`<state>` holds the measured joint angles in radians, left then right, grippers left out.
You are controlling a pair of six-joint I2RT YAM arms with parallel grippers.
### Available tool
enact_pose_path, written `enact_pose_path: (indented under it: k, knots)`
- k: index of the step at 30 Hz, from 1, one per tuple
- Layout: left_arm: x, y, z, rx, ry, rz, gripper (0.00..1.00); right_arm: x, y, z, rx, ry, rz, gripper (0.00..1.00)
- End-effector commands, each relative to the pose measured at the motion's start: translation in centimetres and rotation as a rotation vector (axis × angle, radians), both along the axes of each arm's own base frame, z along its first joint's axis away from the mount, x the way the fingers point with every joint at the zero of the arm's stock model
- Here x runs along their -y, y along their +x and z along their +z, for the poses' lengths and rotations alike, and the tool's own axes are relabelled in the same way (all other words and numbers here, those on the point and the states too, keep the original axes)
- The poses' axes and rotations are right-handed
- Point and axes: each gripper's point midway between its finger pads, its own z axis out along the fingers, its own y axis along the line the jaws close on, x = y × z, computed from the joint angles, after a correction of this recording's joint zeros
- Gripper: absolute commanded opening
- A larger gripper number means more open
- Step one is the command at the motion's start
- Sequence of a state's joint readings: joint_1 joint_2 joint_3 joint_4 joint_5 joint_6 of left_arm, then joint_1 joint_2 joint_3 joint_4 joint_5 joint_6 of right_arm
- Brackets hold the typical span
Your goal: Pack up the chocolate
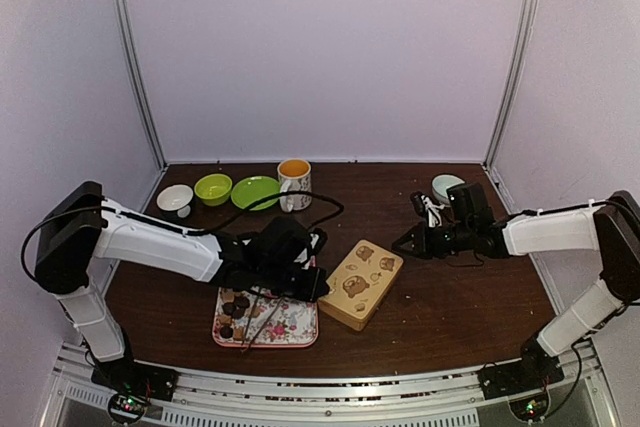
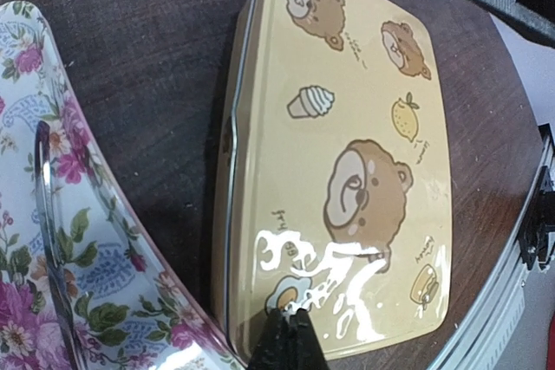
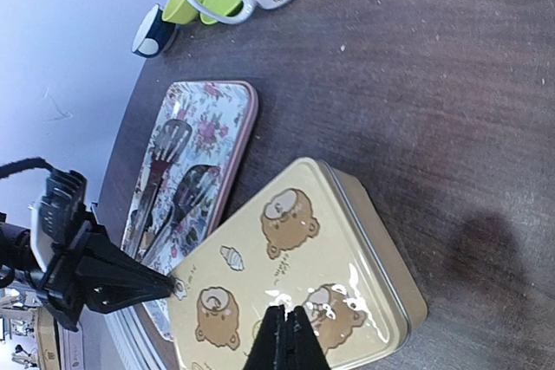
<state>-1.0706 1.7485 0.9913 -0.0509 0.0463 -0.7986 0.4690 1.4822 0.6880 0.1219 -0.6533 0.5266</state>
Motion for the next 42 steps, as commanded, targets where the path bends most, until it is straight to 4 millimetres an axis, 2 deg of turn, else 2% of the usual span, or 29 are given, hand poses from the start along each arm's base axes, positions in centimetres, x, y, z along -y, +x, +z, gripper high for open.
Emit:
enact_pose_path:
  k: [1,5,8,11,15,20,22,26,30,32,34,36,38,40,42]
  knots:
    - [-0.2,0.4,0.3,0.029,0.006,0.010,0.00,0.0,0.2,0.4,0.022,-0.022,-0.001,0.00]
    - [-0.3,0.6,3.5,0.083,-0.018,0.001,0.00,1.4,-0.2,-4.5,-0.070,-0.133,-0.049,0.00]
    - [-0.2,0.4,5.7,0.120,-0.048,-0.011,0.00,1.9,-0.5,-6.6,-0.115,-0.165,-0.063,0.00]
    - [-0.1,0.1,5.7,0.116,-0.060,-0.013,0.00,1.7,-0.2,-6.1,-0.099,-0.147,-0.071,0.00]
    - [0.1,-0.4,2.2,0.046,-0.036,-0.012,0.00,0.7,0.5,-3.0,-0.034,-0.103,-0.056,0.00]
    - [0.7,-1.0,-1.1,-0.030,-0.012,-0.022,0.00,-2.0,1.0,0.3,0.032,-0.072,0.003,0.00]
    - [1.0,-1.2,-0.9,-0.028,-0.016,-0.034,0.00,-3.1,1.4,1.2,0.047,-0.060,0.019,0.00]
    - [1.9,-1.7,2.3,0.053,-0.012,-0.064,0.00,-4.9,2.4,2.2,0.067,-0.039,0.031,0.00]
    - [4.0,-3.2,5.6,0.124,-0.037,-0.133,0.00,-5.8,3.7,1.3,0.062,-0.049,0.020,0.00]
    - [5.5,-4.3,6.7,0.152,-0.061,-0.175,0.00,-5.8,4.6,-0.4,0.035,-0.089,0.008,0.00]
    - [6.7,-5.0,7.1,0.167,-0.074,-0.206,0.00,-5.8,5.1,-3.0,-0.015,-0.141,0.000,0.00]
    - [7.6,-5.3,6.8,0.167,-0.068,-0.225,0.00,-5.7,5.3,-4.7,-0.049,-0.171,-0.013,0.00]
    - [8.0,-5.3,6.2,0.164,-0.061,-0.227,0.00,-5.8,5.4,-5.2,-0.061,-0.162,-0.018,0.00]
    - [8.1,-5.3,4.9,0.151,-0.058,-0.221,0.00,-6.1,5.2,-4.4,-0.051,-0.126,-0.012,0.00]
    - [8.3,-5.3,3.4,0.133,-0.048,-0.216,0.00,-6.3,5.3,-2.5,-0.014,-0.092,-0.012,0.00]
